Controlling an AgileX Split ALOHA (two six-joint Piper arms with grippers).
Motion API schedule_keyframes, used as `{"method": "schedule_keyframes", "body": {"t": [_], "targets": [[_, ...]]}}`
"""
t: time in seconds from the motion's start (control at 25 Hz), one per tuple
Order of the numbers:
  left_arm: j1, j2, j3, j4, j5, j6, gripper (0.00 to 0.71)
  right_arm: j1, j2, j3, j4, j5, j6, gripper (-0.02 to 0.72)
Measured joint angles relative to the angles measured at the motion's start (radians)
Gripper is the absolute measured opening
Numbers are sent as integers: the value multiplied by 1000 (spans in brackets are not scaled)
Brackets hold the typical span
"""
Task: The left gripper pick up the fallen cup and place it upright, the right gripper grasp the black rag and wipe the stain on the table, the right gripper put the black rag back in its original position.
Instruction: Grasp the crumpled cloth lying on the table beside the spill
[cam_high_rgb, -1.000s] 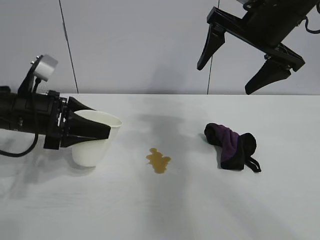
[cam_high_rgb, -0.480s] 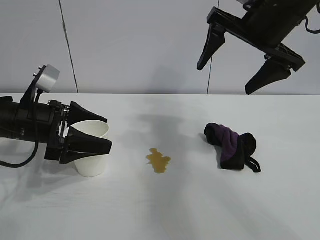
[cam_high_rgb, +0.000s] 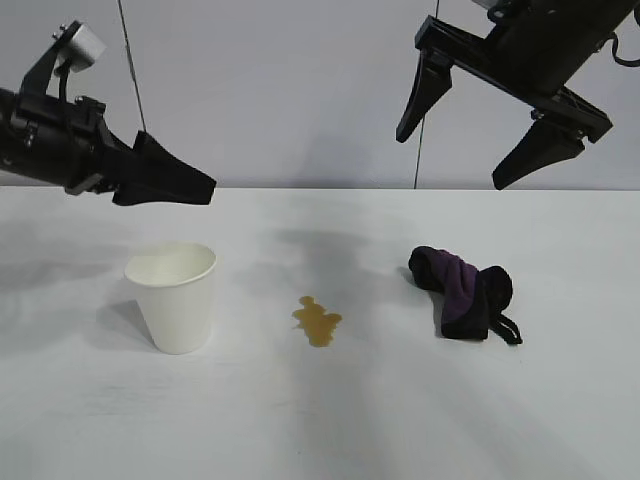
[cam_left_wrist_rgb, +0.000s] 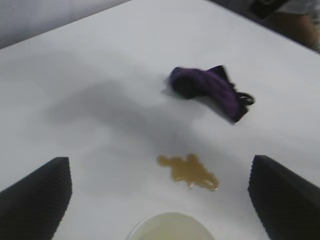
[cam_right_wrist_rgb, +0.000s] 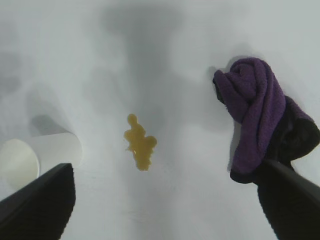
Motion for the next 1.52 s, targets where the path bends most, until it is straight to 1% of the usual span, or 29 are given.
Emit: {"method": "schedule_keyframes", "body": {"t": [0.04,0.08,0.16,0.24,0.36,0.4,0.48,0.6,0.64,0.76,0.88,1.04,1.16,1.2,1.32,1.36,1.4,1.44,1.48,1.52], "targets": [[-15,-28,-20,100,-41,-171,692,0,0,0,-3,0,0,683],[-29,-49,-49,203,-56,-352,693,0,0,0,-12,0,-3,683],[-48,-67,-119,404,-38,-690,693,0,0,0,-40,0,-13,683],[-65,-68,-192,637,16,-1029,693,0,0,0,-86,2,-57,683],[-88,-65,-275,951,104,-1399,693,0,0,0,-167,1,-128,683],[-93,-64,-298,1038,129,-1485,693,0,0,0,-188,1,-139,681],[-94,-61,-332,1137,163,-1569,693,0,6,0,-240,0,-145,663],[-94,-60,-355,1183,184,-1603,693,0,50,0,-314,-6,-108,647],[-94,-60,-357,1187,190,-1608,693,0,73,0,-329,-13,-97,645],[-94,-59,-357,1187,199,-1614,693,0,138,0,-337,-42,-88,634],[-94,-59,-357,1186,200,-1615,693,0,187,0,-335,-71,-87,599],[-94,-59,-357,1186,200,-1617,693,20,219,0,-338,-94,-87,532],[-94,-59,-357,1186,200,-1617,693,47,244,0,-341,-111,-85,468],[-94,-59,-357,1186,200,-1617,693,53,253,0,-347,-113,-77,442],[-94,-59,-357,1186,201,-1617,693,66,279,0,-382,-123,-32,397],[-94,-59,-357,1186,203,-1617,693,66,288,0,-395,-125,-13,368],[-94,-59,-357,1186,205,-1617,693,67,295,0,-402,-126,-13,328],[-94,-59,-357,1186,207,-1617,693,67,299,0,-408,-127,-5,256],[-94,-59,-357,1185,210,-1617,693,67,300,0,-411,-127,-3,167],[-94,-59,-358,1185,213,-1617,693,67,300,0,-411,-127,-1,104]]}}
